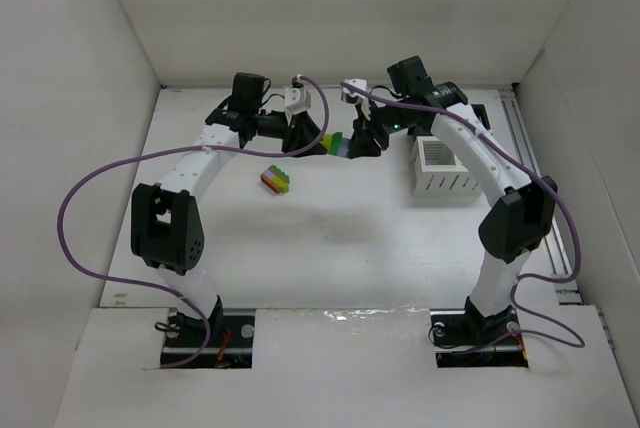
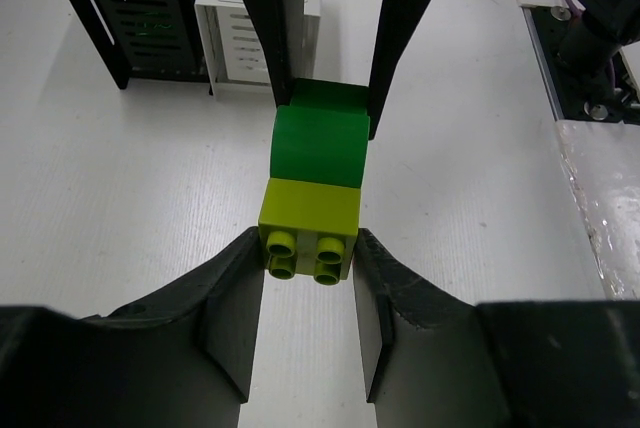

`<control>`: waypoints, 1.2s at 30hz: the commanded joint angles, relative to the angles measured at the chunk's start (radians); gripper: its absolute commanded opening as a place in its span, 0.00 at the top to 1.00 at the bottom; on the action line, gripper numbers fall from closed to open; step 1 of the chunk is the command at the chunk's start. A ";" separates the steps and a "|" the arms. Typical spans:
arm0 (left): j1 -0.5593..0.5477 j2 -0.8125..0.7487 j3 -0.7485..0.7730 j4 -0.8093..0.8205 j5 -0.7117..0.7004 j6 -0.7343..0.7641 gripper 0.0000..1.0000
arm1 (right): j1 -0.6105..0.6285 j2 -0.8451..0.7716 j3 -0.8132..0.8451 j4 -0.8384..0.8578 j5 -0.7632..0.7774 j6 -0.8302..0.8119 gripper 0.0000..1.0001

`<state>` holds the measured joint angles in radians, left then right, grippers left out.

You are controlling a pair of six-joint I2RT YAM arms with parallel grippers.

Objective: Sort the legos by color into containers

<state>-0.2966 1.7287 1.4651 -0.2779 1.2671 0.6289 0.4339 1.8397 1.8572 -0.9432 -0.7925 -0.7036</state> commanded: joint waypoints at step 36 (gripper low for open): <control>-0.024 0.130 0.006 -0.030 -0.204 0.025 1.00 | -0.201 -0.161 -0.165 0.053 0.004 0.015 1.00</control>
<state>-0.3145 1.7870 1.4662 -0.1856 1.1469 0.5468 0.2119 1.7340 1.6913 -0.9180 -0.7731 -0.6704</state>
